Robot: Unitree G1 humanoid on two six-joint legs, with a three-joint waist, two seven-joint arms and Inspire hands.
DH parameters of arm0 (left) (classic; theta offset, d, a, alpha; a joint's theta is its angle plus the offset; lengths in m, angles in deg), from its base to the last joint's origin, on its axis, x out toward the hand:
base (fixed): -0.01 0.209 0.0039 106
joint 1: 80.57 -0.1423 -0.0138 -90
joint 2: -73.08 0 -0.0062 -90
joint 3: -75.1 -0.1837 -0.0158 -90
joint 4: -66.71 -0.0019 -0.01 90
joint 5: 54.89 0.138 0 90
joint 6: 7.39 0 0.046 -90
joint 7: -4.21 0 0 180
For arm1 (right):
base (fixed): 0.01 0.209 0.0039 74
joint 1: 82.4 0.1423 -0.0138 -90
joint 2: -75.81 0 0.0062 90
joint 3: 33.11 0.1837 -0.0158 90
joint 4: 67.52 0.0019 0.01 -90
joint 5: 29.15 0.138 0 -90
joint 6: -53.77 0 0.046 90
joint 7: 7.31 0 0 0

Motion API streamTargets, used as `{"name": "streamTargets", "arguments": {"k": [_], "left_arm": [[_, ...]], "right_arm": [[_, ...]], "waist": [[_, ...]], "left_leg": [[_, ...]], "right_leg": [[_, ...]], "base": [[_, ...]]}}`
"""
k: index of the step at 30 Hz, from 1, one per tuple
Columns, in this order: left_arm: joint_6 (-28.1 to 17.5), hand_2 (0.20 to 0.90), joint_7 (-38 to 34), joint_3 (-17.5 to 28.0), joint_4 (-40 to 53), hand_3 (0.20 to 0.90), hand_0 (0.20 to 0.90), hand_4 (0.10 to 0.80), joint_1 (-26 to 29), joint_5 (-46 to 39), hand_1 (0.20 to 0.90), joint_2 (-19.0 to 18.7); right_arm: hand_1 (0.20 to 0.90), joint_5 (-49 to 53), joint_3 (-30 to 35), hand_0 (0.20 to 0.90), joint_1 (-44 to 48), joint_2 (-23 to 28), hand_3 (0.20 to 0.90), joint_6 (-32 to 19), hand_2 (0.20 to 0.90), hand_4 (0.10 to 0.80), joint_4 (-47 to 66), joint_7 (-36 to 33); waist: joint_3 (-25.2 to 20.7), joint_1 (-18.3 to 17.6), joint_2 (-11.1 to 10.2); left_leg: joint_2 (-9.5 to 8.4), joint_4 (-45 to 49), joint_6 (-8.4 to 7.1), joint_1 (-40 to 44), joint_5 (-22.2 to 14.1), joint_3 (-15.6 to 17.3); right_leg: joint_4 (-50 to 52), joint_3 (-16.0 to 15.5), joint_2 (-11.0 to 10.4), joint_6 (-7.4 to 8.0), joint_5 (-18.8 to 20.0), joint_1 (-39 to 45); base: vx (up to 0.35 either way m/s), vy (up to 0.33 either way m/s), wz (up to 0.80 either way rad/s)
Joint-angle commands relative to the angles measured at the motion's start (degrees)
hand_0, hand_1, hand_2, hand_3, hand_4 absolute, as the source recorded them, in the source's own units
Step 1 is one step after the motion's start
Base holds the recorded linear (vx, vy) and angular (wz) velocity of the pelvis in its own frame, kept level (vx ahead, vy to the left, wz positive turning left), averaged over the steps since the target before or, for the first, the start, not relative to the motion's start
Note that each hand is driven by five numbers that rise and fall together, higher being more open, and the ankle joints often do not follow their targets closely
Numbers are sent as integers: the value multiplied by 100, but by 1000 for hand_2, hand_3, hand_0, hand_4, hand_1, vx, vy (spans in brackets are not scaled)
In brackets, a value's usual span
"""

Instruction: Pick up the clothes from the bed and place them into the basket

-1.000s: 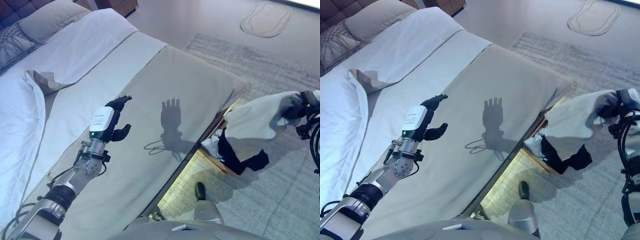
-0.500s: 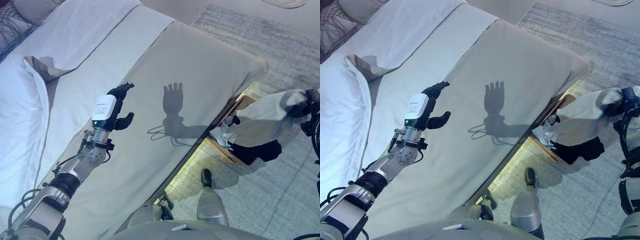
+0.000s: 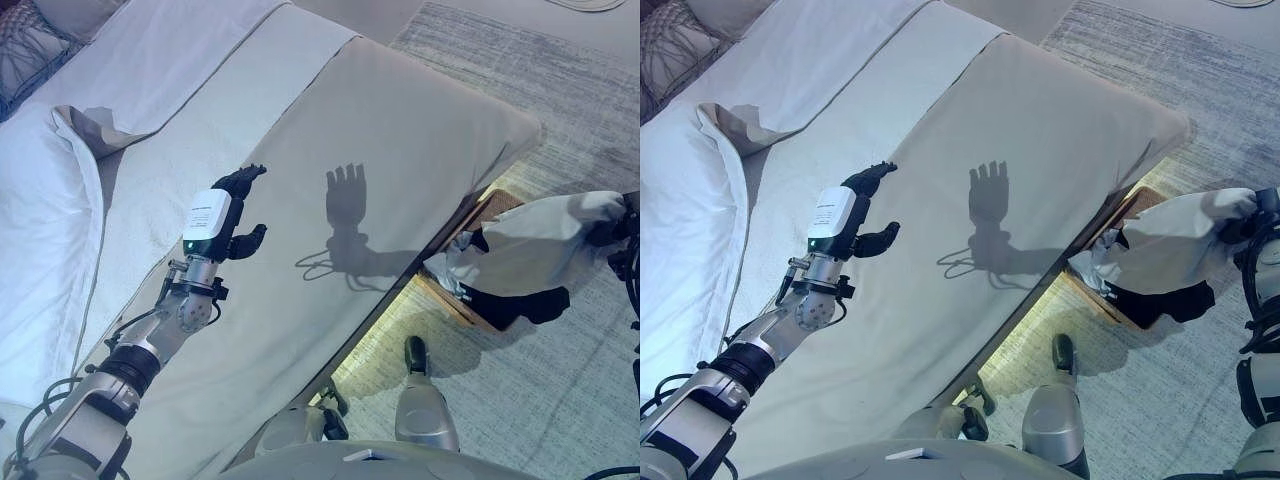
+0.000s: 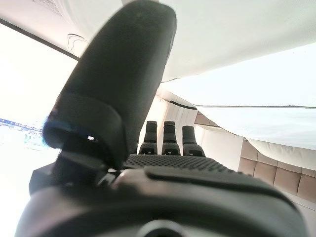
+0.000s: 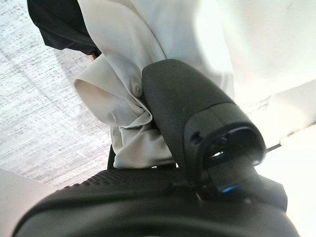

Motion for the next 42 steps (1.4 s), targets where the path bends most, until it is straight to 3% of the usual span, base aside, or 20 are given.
{"name": "streamTargets", "arguments": {"k": [1, 12, 22, 28, 33, 42], "left_arm": [[-64, 900, -467, 123, 116, 900, 900, 800, 446, -355, 900, -29], [2, 900, -116, 201, 145, 900, 900, 800, 298, -537, 900, -96], [162, 900, -35, 554, 74, 900, 900, 800, -24, -641, 900, -187], [29, 900, 99, 968, -102, 900, 900, 800, -481, -563, 900, -45], [83, 900, 227, 1269, -202, 900, 900, 800, -934, -308, 900, 270], [368, 900, 487, 1509, -48, 900, 900, 800, -1434, -172, 900, 494]], "right_arm": [[900, -36, -122, 900, 712, 453, 900, -392, 900, 800, 301, -391], [900, -101, 77, 900, 304, 267, 900, -417, 900, 800, 548, -436], [900, 39, 200, 900, -297, -114, 900, -603, 900, 800, 1067, -528], [900, -147, 266, 900, -930, -691, 900, -720, 900, 800, 2263, -1079], [900, -1042, 345, 900, -1823, -1280, 900, -937, 900, 800, 3210, -1267], [900, -1877, -138, 900, -2471, -2030, 900, -1071, 900, 800, 3388, -1793]], "waist": [[-353, 1, -103], [-506, 64, -280], [-783, 220, -586], [-990, 331, -809], [-1096, 433, -950], [-1191, 746, -1043]], "left_leg": [[44, 70, -309, -61, -317, -259], [92, 52, -302, 46, -324, -236], [134, 30, -264, 231, -348, -336], [154, 42, -240, 352, -371, -448], [165, 22, -197, 438, -366, -560], [158, 6, -153, 540, -342, -769]], "right_leg": [[530, -245, 114, 134, -517, -234], [461, -325, 162, 130, -511, -59], [397, -418, 220, 105, -506, 210], [408, -460, 259, 74, -519, 375], [464, -498, 294, 76, -565, 504], [501, -683, 271, 88, -628, 762]], "base": [[0, 0, 0], [5, -3, 1], [57, -35, 8], [77, -13, 3], [75, 21, 16], [56, 51, 19]]}}
